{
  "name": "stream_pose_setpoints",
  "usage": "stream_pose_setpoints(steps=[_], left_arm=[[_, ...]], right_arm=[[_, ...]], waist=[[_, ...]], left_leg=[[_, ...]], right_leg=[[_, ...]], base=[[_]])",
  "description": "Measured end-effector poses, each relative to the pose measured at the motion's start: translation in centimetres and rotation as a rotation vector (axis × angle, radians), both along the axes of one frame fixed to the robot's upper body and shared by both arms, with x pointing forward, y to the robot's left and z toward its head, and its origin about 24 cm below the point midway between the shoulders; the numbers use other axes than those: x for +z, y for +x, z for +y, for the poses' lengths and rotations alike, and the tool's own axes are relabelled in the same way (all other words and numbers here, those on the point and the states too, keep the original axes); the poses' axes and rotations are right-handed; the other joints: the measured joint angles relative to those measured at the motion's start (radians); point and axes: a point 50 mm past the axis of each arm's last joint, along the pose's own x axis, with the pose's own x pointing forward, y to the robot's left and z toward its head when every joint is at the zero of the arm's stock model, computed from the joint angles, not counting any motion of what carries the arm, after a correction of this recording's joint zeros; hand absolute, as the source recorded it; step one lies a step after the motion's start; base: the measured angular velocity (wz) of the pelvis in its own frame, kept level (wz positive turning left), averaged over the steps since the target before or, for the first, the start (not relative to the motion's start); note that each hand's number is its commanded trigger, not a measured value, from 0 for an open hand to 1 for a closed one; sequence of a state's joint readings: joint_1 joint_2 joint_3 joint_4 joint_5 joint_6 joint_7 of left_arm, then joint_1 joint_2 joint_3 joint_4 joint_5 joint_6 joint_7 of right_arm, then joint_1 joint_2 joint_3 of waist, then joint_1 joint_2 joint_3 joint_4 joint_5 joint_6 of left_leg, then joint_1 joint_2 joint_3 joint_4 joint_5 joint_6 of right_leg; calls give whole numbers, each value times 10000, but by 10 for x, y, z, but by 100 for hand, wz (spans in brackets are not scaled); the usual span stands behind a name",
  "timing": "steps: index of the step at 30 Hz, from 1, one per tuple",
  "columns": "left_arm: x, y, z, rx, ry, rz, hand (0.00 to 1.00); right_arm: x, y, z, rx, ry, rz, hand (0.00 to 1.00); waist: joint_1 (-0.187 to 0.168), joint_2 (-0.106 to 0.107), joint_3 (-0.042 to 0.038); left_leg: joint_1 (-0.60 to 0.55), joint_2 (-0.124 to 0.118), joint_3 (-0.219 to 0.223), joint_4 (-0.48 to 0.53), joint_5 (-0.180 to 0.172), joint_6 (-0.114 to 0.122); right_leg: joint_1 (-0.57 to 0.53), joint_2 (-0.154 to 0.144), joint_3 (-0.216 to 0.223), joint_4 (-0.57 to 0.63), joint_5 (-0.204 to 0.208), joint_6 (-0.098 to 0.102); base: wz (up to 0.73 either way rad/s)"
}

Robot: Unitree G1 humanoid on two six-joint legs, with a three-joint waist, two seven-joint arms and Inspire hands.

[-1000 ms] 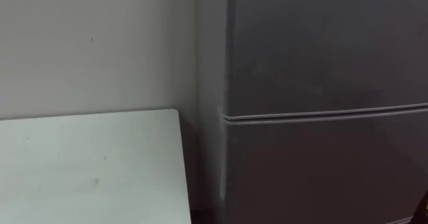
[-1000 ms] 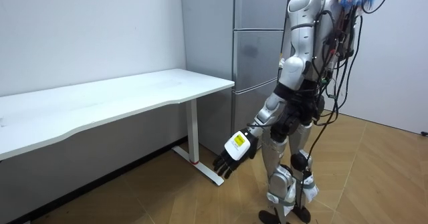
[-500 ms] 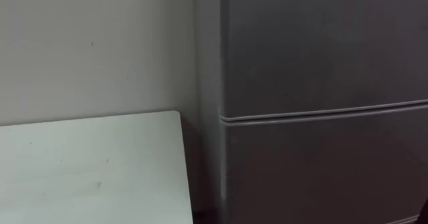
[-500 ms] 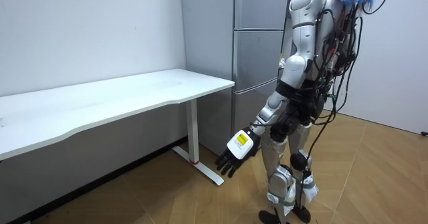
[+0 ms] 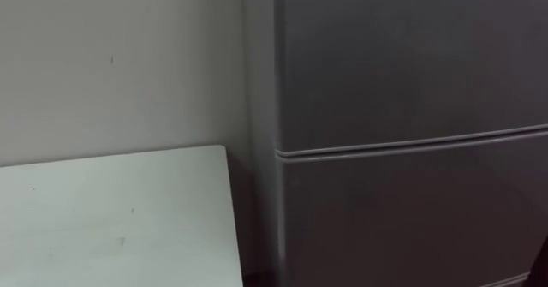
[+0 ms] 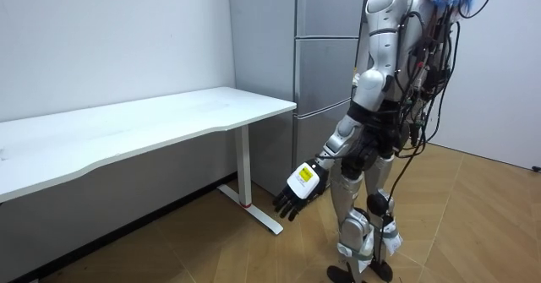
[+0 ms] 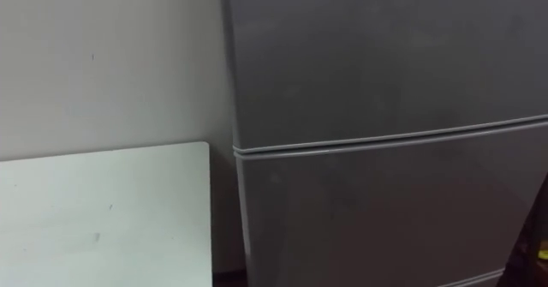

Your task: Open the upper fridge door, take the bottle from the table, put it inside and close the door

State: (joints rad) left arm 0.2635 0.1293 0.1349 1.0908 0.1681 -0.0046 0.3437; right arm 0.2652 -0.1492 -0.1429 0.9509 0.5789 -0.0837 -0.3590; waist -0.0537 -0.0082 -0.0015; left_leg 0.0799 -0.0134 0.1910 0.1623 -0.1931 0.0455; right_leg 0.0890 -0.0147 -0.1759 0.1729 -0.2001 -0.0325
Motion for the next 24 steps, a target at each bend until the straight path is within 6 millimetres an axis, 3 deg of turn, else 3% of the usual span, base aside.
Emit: stream_pose_setpoints(steps=[6, 13, 24], left_arm=[[-2, 0, -4, -52, -380, 82, 0], [-6, 14, -18, -527, -1373, -201, 0], [-8, 18, -25, -130, -1897, -429, 0]], right_arm=[[-13, 6, 27, 2569, 1667, 180, 0], [-20, 17, 52, 5218, 3116, 108, 0], [-23, 15, 57, 5865, 3897, 458, 0]], waist=[[144, 2, 2], [315, 3, 0], [348, -67, -11]], left_leg=[[-18, 7, -1, 28, -17, 5], [-100, 2, -34, 30, -22, 11], [-146, -2, -51, 31, -23, 7]], right_leg=[[-5, 0, -15, -35, 2, -2], [-21, -13, -131, -77, 6, 1], [-1, -3, -137, -217, 24, -6]], base=[[0], [2], [1]])
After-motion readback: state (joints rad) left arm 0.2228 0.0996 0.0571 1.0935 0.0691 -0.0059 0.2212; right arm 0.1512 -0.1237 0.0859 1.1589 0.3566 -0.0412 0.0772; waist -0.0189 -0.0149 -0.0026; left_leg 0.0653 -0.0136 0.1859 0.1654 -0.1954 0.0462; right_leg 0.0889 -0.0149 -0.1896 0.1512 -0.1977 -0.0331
